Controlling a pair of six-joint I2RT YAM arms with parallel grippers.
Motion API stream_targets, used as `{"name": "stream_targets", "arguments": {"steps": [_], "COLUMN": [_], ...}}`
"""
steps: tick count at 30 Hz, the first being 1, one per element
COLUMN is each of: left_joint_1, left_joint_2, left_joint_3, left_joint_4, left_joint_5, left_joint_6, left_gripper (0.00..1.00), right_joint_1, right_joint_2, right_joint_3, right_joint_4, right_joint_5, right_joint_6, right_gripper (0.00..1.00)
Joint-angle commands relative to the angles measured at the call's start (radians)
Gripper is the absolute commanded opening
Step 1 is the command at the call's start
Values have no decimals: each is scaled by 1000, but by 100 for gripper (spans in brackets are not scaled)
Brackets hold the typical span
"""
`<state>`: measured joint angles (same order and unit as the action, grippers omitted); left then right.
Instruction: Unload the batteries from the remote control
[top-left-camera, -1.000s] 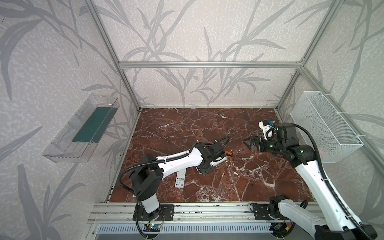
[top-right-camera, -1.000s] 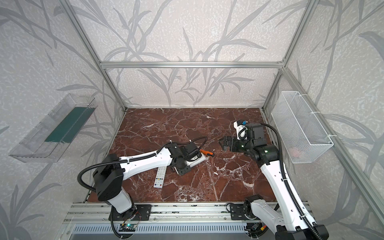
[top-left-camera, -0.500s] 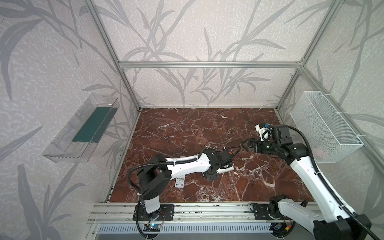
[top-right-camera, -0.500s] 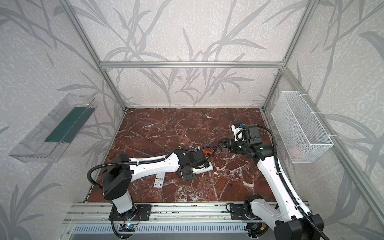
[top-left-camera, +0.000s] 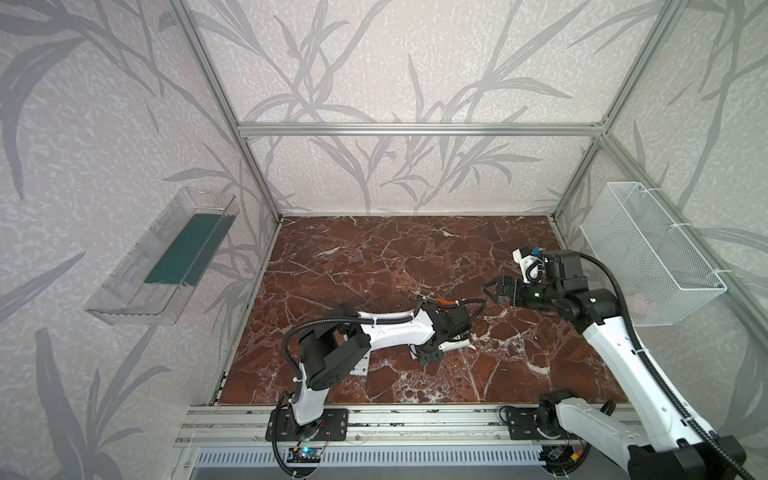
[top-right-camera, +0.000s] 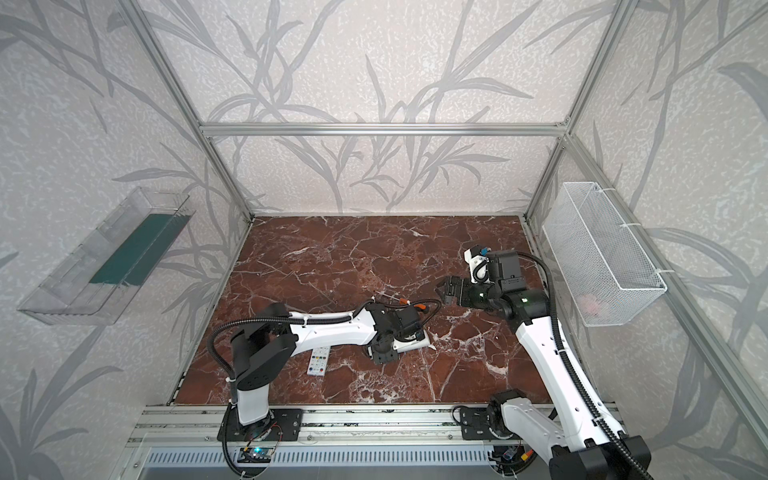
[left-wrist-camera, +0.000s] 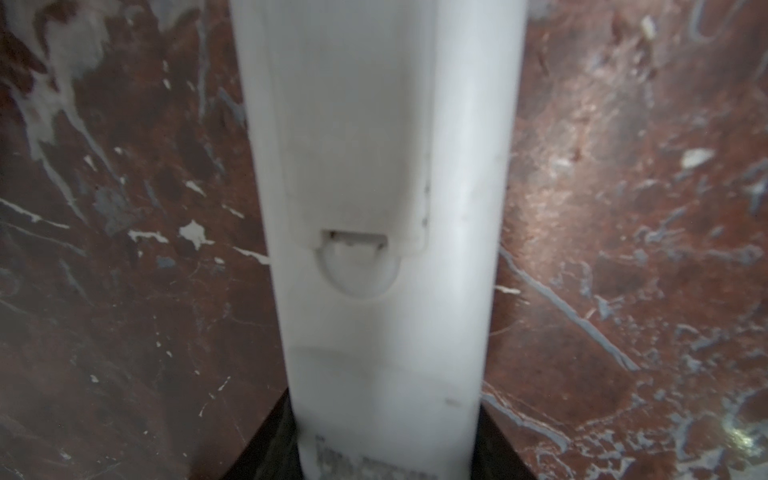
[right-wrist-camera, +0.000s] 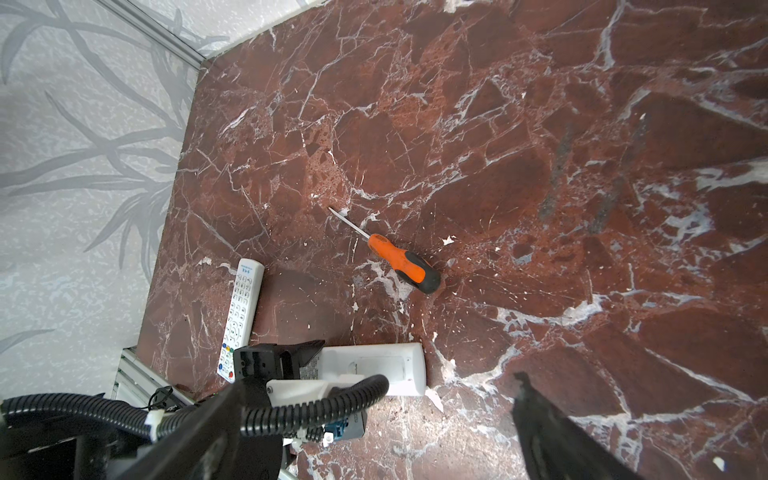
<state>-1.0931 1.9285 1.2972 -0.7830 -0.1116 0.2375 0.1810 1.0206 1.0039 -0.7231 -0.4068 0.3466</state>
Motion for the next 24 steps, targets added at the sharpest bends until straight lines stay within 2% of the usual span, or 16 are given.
{"name": "stream_targets", "arguments": {"steps": [1, 5, 8, 16, 21, 24], "left_joint_1": [-5, -5, -3, 8, 60, 103], "left_joint_2": [5, -17, -25, -110, -242, -331], "left_joint_3": [19, 11, 10, 20, -25, -83], "left_joint_4": [-21, -25, -30, -70, -68, -30], "left_joint_5": [-24, -41, -42, 3, 109, 141], "left_joint_6": [23, 19, 14, -44, -176, -324], "left_gripper": [51, 75, 89, 96, 96, 97], "right_joint_1": [-5, -5, -5, -5, -5, -5], "right_joint_2": [-14, -20, -34, -82, -129, -93], "right_joint_3": [3, 14, 20, 50, -2, -33], "right_joint_4": [-4, -14, -18, 10, 242, 409], "right_joint_5": [4, 4, 6, -22, -81, -134], "right_joint_6": [-4, -4, -2, 32, 144, 218], "right_gripper": [99, 99, 99, 99, 99, 99]}}
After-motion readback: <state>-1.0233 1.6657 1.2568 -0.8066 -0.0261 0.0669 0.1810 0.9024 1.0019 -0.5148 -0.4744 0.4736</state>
